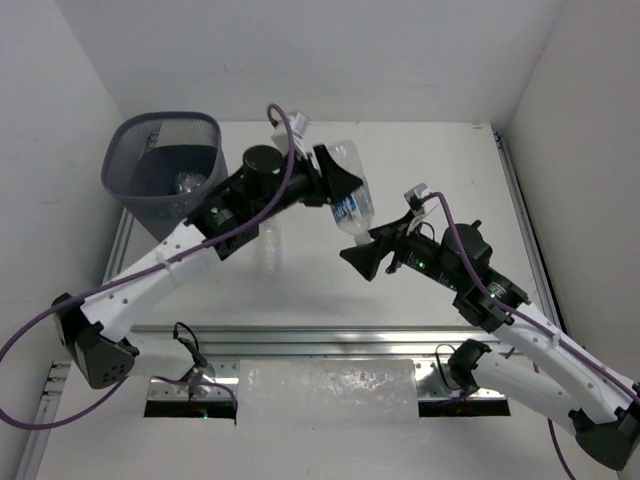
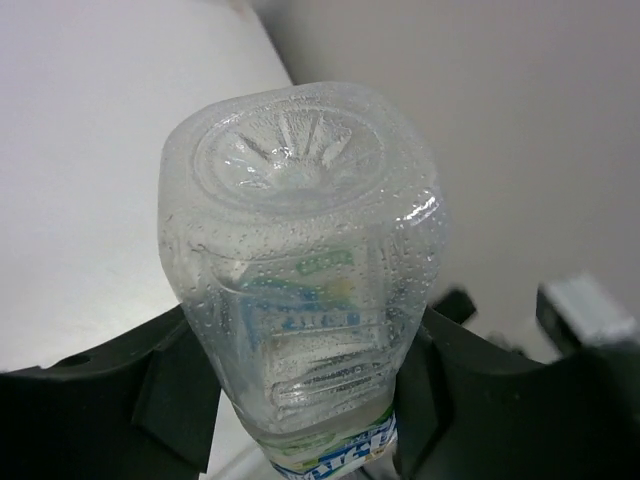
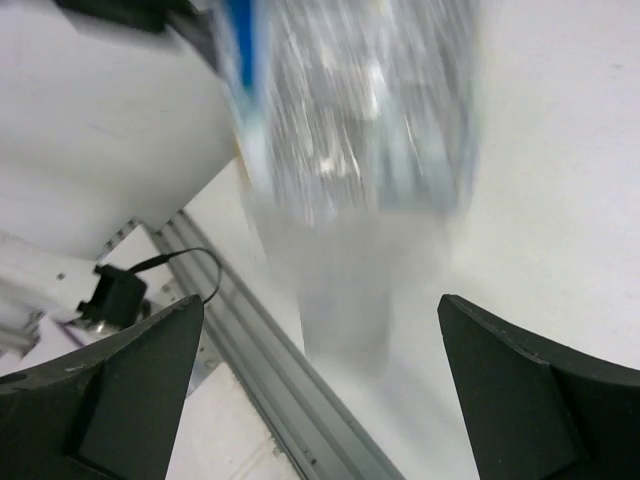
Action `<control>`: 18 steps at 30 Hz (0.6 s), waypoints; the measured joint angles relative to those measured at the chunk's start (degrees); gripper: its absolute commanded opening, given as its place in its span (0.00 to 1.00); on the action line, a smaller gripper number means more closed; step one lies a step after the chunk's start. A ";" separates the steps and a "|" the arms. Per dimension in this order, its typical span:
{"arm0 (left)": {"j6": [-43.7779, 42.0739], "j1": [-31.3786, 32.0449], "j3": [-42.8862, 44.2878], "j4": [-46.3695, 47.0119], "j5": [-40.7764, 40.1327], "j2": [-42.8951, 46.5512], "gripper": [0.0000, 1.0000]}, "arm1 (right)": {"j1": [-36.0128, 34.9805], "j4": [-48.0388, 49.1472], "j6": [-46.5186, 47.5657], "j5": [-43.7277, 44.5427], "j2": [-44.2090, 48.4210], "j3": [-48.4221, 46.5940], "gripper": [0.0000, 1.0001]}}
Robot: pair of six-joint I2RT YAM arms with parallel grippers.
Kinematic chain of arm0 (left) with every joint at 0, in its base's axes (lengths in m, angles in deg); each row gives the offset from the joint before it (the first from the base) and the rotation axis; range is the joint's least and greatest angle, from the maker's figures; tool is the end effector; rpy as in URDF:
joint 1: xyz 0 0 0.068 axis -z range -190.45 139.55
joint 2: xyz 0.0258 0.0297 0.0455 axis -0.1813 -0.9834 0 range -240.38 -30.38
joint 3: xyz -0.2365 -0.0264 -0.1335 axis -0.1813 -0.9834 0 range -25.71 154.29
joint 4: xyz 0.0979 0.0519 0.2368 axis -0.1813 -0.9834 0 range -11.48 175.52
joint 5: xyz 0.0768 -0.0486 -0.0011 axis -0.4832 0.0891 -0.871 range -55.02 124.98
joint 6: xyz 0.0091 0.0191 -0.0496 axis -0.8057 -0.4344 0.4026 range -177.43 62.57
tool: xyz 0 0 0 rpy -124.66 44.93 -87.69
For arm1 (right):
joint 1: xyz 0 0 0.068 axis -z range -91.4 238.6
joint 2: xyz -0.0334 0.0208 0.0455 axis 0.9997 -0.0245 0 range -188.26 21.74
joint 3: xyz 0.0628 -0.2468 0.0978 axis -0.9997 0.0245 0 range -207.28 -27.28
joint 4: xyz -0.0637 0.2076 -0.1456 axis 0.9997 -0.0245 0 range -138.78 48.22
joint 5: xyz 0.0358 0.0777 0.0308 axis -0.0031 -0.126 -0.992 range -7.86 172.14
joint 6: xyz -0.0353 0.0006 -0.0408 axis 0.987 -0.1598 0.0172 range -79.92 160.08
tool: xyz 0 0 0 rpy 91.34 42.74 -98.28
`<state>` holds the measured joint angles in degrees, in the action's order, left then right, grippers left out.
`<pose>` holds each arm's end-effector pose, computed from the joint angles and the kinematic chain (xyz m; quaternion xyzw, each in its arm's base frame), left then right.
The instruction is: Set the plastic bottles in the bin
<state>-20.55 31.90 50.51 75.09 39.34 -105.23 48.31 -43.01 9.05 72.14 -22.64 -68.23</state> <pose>0.2218 -0.2059 0.4170 0.0609 0.7582 -0.4358 0.4812 0.1396 0.1264 0.3345 -0.1181 0.7253 0.4457 0.5112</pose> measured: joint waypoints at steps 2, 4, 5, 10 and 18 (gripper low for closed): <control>-1.88 -1.01 8.70 -8.81 -9.49 -0.28 0.00 | -0.02 -1.36 -0.52 2.40 0.55 0.13 0.99; -3.34 -4.59 16.57 -14.82 -16.50 -0.22 0.00 | 0.02 -2.34 -0.94 4.24 0.28 0.57 0.99; -4.15 -8.94 20.74 -17.73 -20.04 -0.11 0.00 | 0.02 -2.32 -1.20 4.81 -0.46 1.09 0.99; -7.54 -30.53 29.55 -27.34 -34.40 1.05 0.30 | 0.02 -0.79 -2.38 3.74 -9.20 2.54 0.99; -9.88 -46.69 29.68 -33.48 -38.45 -5.92 1.00 | -4.63 -2.10 -3.72 2.54 -42.97 -15.47 0.99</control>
<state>-30.42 -14.79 80.19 41.60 0.90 -111.15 43.67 -45.11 5.34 74.68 -65.61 -83.71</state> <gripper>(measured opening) 0.992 0.986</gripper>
